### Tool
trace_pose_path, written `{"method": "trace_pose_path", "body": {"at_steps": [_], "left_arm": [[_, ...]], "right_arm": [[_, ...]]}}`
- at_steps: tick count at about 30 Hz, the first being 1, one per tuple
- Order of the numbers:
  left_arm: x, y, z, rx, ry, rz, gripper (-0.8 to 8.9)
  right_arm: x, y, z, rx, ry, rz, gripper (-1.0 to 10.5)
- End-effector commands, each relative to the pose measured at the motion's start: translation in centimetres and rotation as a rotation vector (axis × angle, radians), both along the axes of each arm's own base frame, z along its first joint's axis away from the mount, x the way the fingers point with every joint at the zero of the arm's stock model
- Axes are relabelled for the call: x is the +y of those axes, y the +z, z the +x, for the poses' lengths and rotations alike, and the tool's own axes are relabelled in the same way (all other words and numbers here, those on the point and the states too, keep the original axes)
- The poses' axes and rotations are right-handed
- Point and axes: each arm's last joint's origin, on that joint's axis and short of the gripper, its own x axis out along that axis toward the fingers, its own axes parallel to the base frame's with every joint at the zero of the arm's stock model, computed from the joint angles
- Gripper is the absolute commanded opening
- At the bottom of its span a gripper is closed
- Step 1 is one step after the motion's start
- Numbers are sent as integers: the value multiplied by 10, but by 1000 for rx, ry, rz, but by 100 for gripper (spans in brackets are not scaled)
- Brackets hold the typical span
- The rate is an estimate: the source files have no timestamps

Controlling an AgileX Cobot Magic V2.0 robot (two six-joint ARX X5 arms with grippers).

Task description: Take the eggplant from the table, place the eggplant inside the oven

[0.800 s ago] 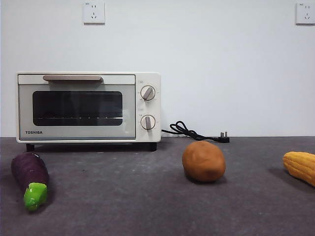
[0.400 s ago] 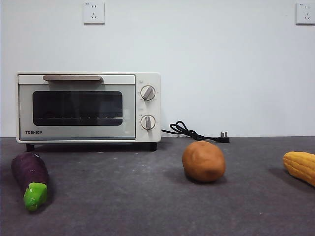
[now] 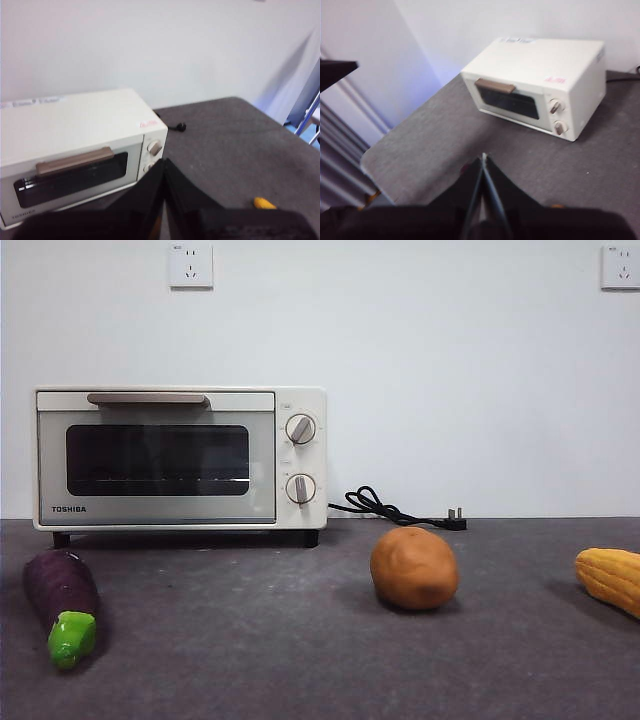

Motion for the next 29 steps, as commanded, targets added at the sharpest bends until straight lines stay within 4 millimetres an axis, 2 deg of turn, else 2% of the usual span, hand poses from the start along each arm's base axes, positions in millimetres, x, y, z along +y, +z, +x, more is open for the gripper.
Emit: {"method": "trace_pose_path", "body": {"at_steps": [1,9,11,16,19,29], "left_arm": [[-1,-1,2,0,-10,24,-6],[-2,-4,13,26,-14,37,-6],[-2,-5,16,29,-17,47,-6],[-3,-8,23,46,-18,51,-5],[-3,-9,29,55,-20,58,-6],[-5,-17,47,98,-26,79,-5]], "right_arm": [[2,4,-2,-18,30,-8,1],[9,6,-2,-12,118,12,32],[10,6,-2,-7,145,19,130],[15,5,1,9,192,26,470],[18,4,2,19,208,25,612],[27,-2,10,76,259,16,635]]}}
